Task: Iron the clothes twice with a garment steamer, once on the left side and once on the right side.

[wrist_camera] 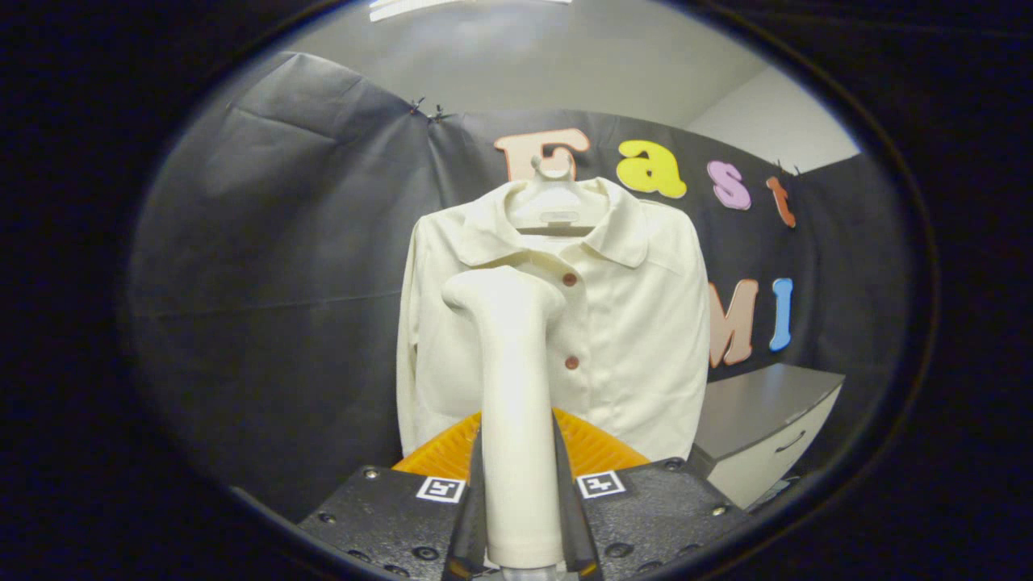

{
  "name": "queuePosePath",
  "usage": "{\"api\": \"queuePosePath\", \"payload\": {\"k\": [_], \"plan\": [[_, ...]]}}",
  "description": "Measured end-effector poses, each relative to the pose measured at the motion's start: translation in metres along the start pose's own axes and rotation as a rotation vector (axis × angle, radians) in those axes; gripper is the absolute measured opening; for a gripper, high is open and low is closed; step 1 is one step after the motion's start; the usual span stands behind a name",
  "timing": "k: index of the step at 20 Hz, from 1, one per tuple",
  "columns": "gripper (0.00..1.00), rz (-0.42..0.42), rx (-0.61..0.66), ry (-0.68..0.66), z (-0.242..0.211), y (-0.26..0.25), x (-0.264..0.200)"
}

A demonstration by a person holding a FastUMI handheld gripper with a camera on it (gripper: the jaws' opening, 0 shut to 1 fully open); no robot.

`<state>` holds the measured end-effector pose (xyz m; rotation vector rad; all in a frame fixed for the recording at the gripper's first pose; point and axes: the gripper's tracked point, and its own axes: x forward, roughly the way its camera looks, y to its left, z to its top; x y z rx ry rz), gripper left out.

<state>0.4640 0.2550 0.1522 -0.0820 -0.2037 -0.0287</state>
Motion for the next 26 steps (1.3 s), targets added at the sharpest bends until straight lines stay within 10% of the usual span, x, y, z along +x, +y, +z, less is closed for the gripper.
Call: {"api": "queuePosePath", "payload": {"k": [26], "plan": [[0.37,0.085,0.024,0.452,-0.268,0.058,0.073]]}}
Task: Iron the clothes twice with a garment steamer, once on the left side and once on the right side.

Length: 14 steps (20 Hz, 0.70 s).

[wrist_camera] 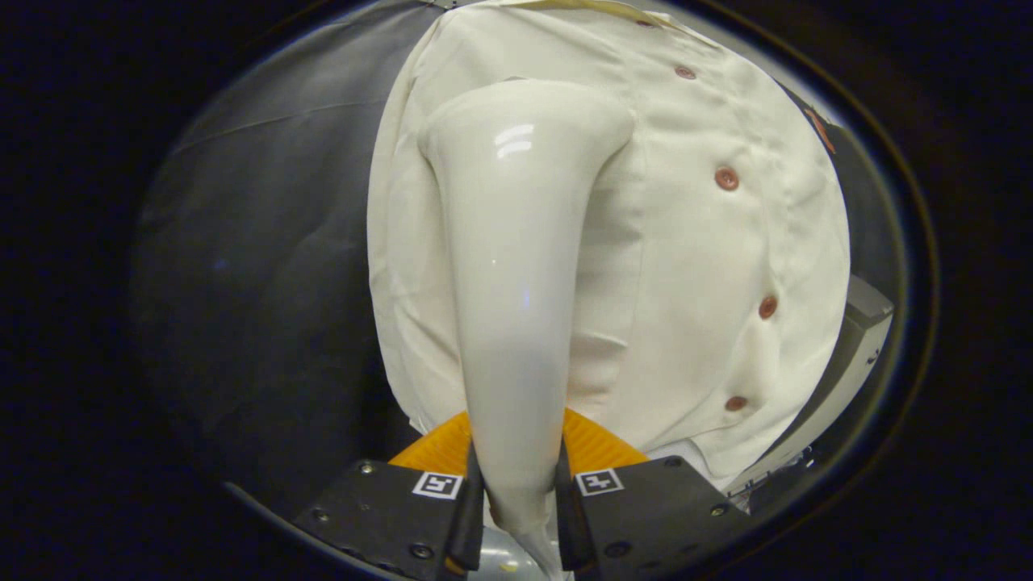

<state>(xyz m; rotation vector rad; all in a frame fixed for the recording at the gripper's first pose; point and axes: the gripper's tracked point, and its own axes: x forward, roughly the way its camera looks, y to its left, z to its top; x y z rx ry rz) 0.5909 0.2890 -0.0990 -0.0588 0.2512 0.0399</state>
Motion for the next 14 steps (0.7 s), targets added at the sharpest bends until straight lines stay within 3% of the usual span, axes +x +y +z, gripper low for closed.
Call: {"api": "queuePosePath", "payload": {"k": [9,14], "plan": [[0.35,0.017,0.043,0.201,-0.100,0.016,-0.010],[0.35,0.014,0.106,0.254,-0.116,0.022,-0.025]]}}
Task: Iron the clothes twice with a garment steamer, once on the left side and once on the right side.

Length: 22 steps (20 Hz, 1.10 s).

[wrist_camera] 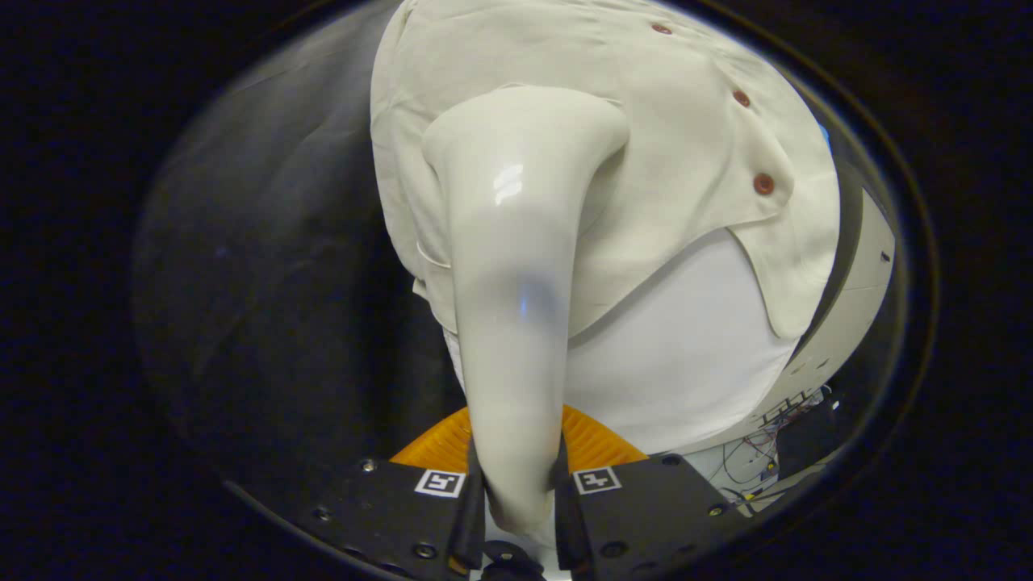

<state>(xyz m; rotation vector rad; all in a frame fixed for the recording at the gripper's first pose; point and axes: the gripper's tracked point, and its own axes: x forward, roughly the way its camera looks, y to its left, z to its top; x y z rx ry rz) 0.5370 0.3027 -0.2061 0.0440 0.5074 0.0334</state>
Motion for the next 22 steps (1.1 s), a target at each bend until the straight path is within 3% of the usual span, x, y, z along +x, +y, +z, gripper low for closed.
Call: {"api": "queuePosePath", "payload": {"k": [6,10,17,22], "plan": [[0.34,0.006,0.048,-0.021,0.001,-0.006,-0.053],[0.33,0.019,0.015,-0.061,0.016,-0.015,-0.116],[0.33,-0.002,-0.057,-0.217,0.078,-0.038,-0.233],[0.33,-0.034,-0.076,-0.293,0.119,-0.060,-0.282]]}}
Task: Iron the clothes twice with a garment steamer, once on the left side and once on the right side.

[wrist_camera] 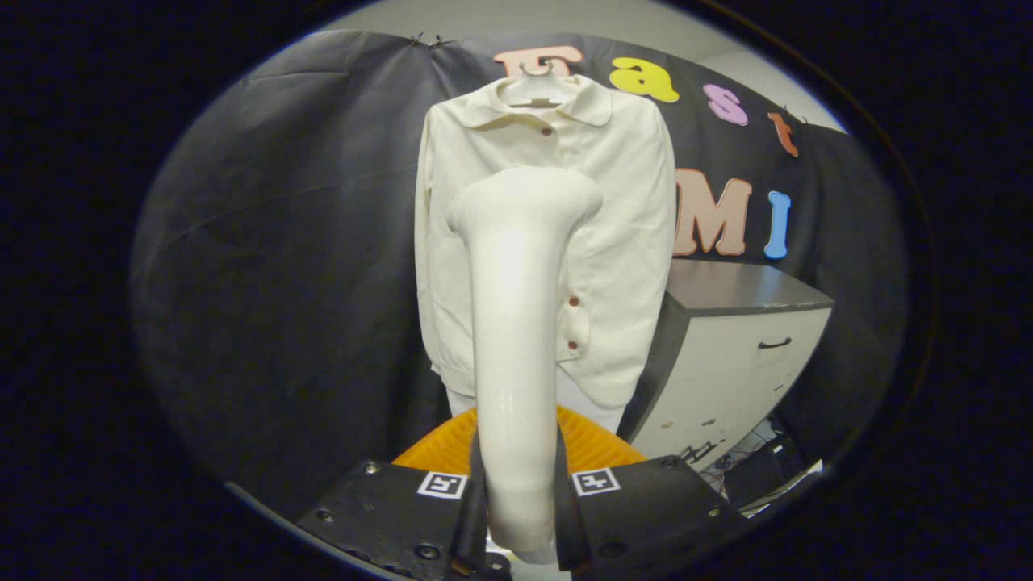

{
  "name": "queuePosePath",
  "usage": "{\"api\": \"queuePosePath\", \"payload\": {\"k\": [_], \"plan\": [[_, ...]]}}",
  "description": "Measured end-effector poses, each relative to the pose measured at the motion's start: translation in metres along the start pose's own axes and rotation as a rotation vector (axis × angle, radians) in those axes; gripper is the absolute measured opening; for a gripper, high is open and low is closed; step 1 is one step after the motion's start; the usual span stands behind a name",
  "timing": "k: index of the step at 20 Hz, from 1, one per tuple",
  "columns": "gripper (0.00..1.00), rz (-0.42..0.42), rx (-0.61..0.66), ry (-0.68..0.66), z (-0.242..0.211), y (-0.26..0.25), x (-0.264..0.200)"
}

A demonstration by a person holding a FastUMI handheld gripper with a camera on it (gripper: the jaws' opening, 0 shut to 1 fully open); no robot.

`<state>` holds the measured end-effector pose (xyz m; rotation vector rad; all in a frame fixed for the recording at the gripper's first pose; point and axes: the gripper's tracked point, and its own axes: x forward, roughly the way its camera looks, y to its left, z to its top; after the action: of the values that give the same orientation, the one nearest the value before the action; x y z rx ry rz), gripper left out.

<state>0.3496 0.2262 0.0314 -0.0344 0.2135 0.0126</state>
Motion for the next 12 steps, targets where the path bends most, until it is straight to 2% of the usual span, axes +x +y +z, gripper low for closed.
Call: {"api": "queuePosePath", "payload": {"k": [4,12], "plan": [[0.33,-0.019,0.014,-0.069,0.046,-0.027,0.005],[0.33,-0.039,0.059,-0.147,0.118,-0.078,0.058]]}}
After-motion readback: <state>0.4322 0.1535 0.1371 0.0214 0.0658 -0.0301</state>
